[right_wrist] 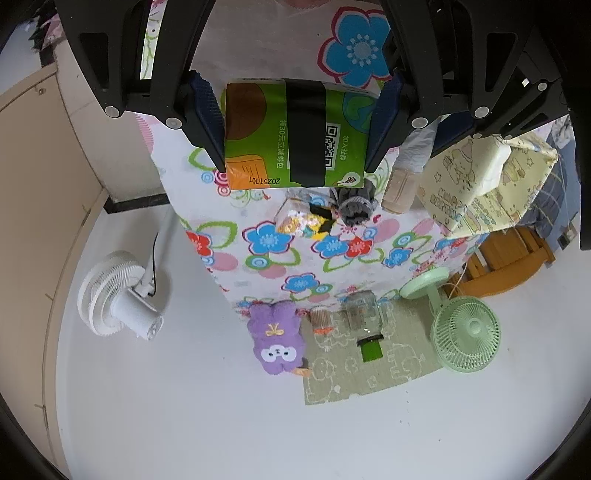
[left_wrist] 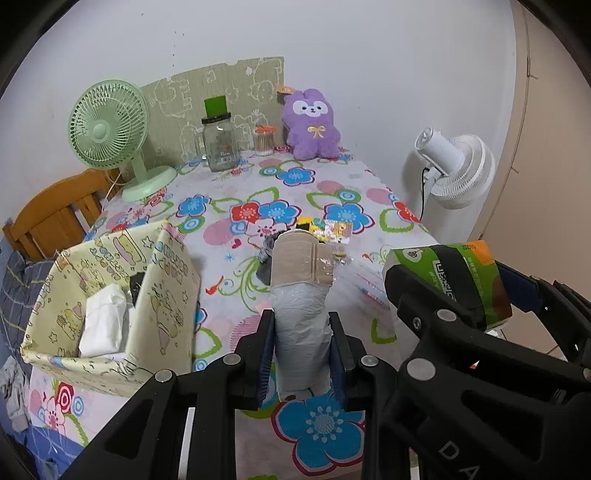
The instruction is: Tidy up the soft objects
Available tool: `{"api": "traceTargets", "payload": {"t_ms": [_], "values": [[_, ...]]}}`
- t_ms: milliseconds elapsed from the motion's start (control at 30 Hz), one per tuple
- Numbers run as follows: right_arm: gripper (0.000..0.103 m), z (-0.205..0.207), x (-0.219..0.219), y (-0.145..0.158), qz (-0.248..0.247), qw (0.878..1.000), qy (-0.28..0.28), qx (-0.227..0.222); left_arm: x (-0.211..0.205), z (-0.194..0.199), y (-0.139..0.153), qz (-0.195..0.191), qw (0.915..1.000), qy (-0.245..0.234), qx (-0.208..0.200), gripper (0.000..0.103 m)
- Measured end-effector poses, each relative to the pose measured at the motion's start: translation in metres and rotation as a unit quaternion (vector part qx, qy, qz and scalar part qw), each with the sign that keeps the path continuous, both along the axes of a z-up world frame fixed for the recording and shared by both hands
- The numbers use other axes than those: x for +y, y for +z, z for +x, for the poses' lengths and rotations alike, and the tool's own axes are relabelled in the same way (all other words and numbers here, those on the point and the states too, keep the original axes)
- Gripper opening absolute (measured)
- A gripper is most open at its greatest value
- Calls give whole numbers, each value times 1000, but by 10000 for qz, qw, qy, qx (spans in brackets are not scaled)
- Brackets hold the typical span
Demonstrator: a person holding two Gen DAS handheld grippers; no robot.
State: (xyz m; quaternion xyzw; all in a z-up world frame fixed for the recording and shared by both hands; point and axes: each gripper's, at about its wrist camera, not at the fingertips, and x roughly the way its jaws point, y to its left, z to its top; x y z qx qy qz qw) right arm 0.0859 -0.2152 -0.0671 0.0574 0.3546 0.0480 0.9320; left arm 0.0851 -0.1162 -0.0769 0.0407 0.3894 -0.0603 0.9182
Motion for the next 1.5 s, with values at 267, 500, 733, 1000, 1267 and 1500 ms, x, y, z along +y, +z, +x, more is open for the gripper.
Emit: {"api": "traceTargets", "payload": {"t_ms": [267, 500, 733, 1000, 1267, 1500], "values": [[73, 2, 9, 17, -91, 9998, 11, -148, 10, 2, 15, -27, 9999, 14, -113, 26], [73, 5, 22, 26, -96, 9997, 51, -204, 25, 4, 23, -35, 9998, 42, -189, 26], [73, 10, 41, 33, -97, 9996, 151, -232, 43, 7, 28, -33, 9996, 148, -250, 26], [73, 16, 64, 40, -129, 9992, 278, -273, 67, 10, 35, -38, 9992, 250, -321, 26], [73, 21, 88, 46, -97, 9986, 419, -299, 89, 12, 41, 43, 9983, 398, -430, 26], [73, 26, 110, 52, -120, 9977, 564, -362, 110, 13, 46, 64, 9975, 518, -485, 26]]}}
